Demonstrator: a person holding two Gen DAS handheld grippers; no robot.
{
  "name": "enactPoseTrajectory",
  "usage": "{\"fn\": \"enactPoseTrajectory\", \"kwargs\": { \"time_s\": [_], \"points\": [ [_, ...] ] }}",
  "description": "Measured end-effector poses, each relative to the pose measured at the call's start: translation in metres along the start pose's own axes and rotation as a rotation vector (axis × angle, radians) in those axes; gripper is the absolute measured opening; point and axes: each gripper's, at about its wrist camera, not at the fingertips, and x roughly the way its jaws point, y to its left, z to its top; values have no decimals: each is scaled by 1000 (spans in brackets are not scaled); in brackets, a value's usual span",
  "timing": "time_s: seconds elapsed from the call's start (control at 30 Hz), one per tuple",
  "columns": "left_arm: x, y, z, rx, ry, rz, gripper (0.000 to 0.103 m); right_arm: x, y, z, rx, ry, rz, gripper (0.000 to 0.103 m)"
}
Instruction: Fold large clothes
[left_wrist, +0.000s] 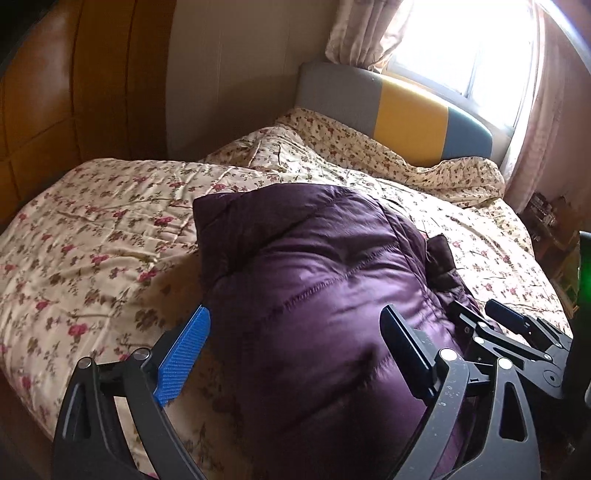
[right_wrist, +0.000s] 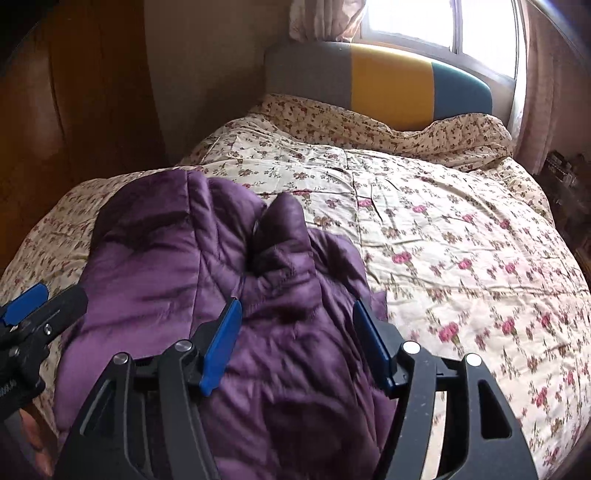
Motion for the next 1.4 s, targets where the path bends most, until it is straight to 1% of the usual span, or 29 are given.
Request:
{"fn": "enactPoseTrajectory", "kwargs": {
  "time_s": [0.13, 0.3, 0.4, 0.57, 0.6, 0.7, 0.87, 0.97, 1.03, 1.1, 1.13, 1.17, 1.23, 1.3, 1.4],
  "points": [
    [-16, -3, -12, 5, -11, -11, 92, -23, -3, -17, -15, -12, 2, 62],
    [-30, -14, -29, 34, -16, -30, 92, -38, -10, -37, -25, -1, -3, 62],
    [-27, -21, -43, 51, 4, -46, 93, -33, -15, -46, -26, 22, -14, 62],
    [-11, -20, -57, 36, 43, -63, 93, -20, -19, -55, -5, 55, -13, 62],
    [-6, -19, -59, 27, 54, -68, 95, -17, -20, -58, -1, 60, -13, 62],
    [1, -14, -63, 14, 66, -71, 96, -11, -20, -63, 2, 62, -24, 62],
    [-5, -14, -64, 22, 48, -73, 96, -13, -17, -64, 8, 53, -46, 62],
    [-13, -13, -63, 27, 27, -60, 99, -19, -13, -64, -1, 40, -70, 62],
    [-19, -13, -63, 40, 17, -52, 99, -23, -10, -63, -12, 37, -95, 62],
    [-24, -15, -64, 57, 4, -38, 99, -26, -5, -63, -39, 31, -139, 62],
    [-26, -16, -65, 66, 1, -31, 99, -27, 1, -67, -77, 16, -173, 62],
    [-27, -17, -66, 76, -3, -23, 99, -20, 5, -71, -112, 25, -199, 63],
    [-25, -18, -67, 83, 5, -30, 99, -16, 2, -75, -76, 44, -189, 63],
    [-26, -16, -68, 74, 1, -25, 99, -19, 3, -74, -89, 37, -190, 63],
    [-28, -11, -67, 55, -1, -30, 99, -26, -1, -72, -71, 34, -175, 63]
  ]
}}
